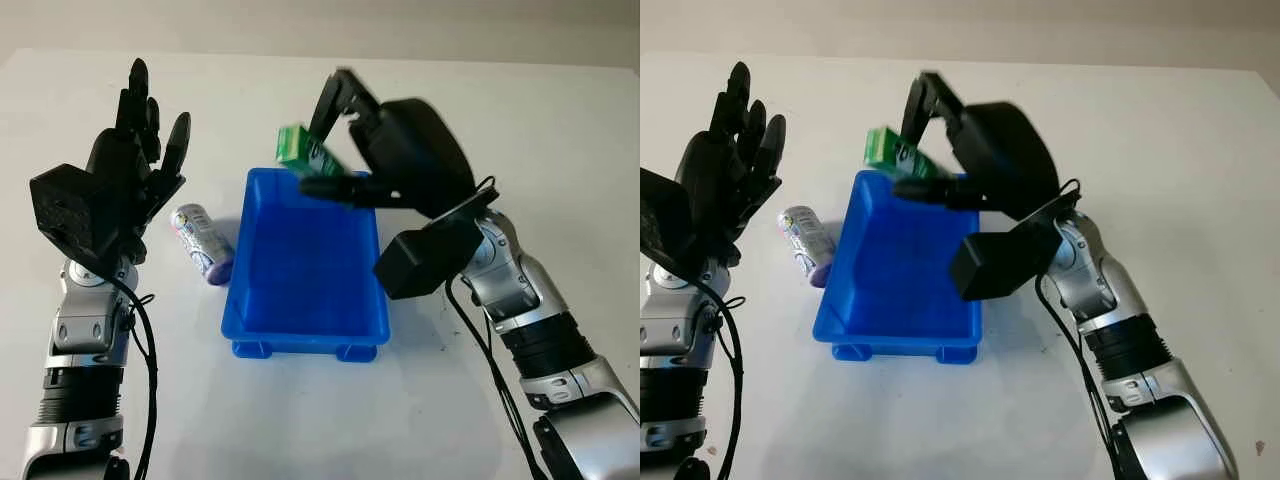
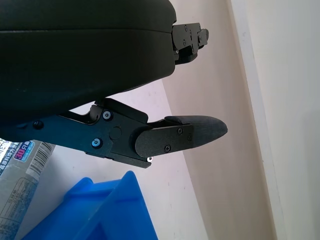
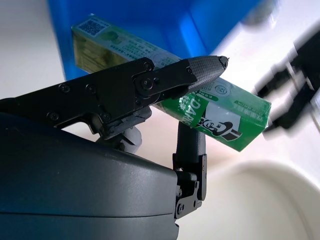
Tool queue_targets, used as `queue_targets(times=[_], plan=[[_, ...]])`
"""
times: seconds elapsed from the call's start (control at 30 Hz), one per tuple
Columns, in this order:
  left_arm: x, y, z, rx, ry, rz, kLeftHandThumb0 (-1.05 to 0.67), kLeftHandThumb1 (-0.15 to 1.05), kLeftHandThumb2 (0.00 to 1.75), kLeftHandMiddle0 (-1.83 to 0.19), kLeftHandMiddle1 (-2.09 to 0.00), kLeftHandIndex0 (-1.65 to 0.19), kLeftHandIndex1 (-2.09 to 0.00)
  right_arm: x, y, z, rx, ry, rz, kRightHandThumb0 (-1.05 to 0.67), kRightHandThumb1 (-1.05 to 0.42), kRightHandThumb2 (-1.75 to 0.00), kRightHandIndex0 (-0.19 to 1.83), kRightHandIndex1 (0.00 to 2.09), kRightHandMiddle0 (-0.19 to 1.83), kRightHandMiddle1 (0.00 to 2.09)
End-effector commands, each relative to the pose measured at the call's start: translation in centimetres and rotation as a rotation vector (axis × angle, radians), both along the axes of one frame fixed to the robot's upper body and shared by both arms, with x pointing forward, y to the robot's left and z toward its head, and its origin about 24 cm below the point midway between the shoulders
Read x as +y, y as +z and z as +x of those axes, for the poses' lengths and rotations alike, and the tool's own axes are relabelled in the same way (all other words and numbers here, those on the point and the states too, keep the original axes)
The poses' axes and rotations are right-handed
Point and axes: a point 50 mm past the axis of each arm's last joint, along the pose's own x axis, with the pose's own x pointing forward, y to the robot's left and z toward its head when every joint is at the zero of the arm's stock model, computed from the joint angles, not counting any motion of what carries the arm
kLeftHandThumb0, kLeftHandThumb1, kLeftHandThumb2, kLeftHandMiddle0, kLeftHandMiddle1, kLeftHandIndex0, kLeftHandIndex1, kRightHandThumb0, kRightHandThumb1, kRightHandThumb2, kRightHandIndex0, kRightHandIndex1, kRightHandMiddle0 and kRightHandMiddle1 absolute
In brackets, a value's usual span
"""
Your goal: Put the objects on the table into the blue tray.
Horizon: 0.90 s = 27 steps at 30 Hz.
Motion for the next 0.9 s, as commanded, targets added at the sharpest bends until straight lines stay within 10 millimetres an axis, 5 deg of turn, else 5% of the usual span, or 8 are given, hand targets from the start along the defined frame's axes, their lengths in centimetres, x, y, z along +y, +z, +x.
queue_targets(times=[0.0, 0.03, 0.07, 0.13, 0.23, 0.43, 0.67, 0.87], plan=[[-0.2, 0.1, -0.2, -0.013, -0.005, 0.002, -0.56, 1.05, 0.51, 0.13, -0.05, 0.14, -0.05, -0.5, 0.0, -0.1, 0.075, 0.014, -0.024, -0.55, -1.05, -0.12, 0.47, 2.05, 0.29, 2.04], [-0.2, 0.1, -0.2, -0.014, -0.006, 0.0, -0.56, 1.05, 0.51, 0.13, -0.05, 0.14, -0.05, -0.8, 0.0, -0.1, 0.118, 0.027, -0.041, -0.6, -1.05, -0.14, 0.3, 1.94, 0.16, 1.9], [-0.2, 0.1, -0.2, -0.014, -0.007, 0.0, -0.56, 1.05, 0.51, 0.13, -0.05, 0.14, -0.05, -1.0, 0.1, -0.1, 0.148, 0.037, -0.068, -0.67, -1.05, -0.17, 0.16, 1.67, 0.06, 1.54], [-0.2, 0.0, -0.2, -0.012, -0.006, 0.006, -0.55, 1.05, 0.51, 0.13, -0.05, 0.15, -0.05, -1.3, 0.4, -0.3, 0.177, 0.05, -0.14, -0.79, -1.05, -0.3, 0.02, 0.85, -0.03, 0.76], [-0.2, 0.0, -0.1, -0.008, -0.007, 0.01, -0.56, 1.05, 0.51, 0.14, -0.05, 0.15, -0.05, -1.8, 0.8, -0.5, 0.189, 0.069, -0.203, -0.85, -1.05, -0.38, -0.09, 0.2, -0.11, 0.21], [-0.4, -0.1, 0.0, -0.005, -0.014, 0.01, -0.58, 1.05, 0.52, 0.13, -0.05, 0.14, -0.05, -3.0, 1.5, -0.5, 0.243, 0.085, -0.158, -0.95, -1.05, -0.57, -0.19, 0.0, -0.19, 0.0], [-0.1, 0.0, 0.0, 0.003, -0.02, 0.014, -0.57, 1.05, 0.55, 0.14, -0.05, 0.15, -0.05, -6.2, 1.8, 0.0, 0.191, 0.0, 0.178, -1.0, -1.05, -0.76, -0.19, 0.0, -0.19, 0.0], [0.0, 0.0, 0.1, -0.003, -0.028, 0.012, -0.58, 1.05, 0.53, 0.14, -0.06, 0.15, -0.05, -8.5, 0.7, 0.4, 0.248, -0.14, 0.481, -0.95, -1.05, -0.74, -0.19, 0.0, -0.19, 0.0]])
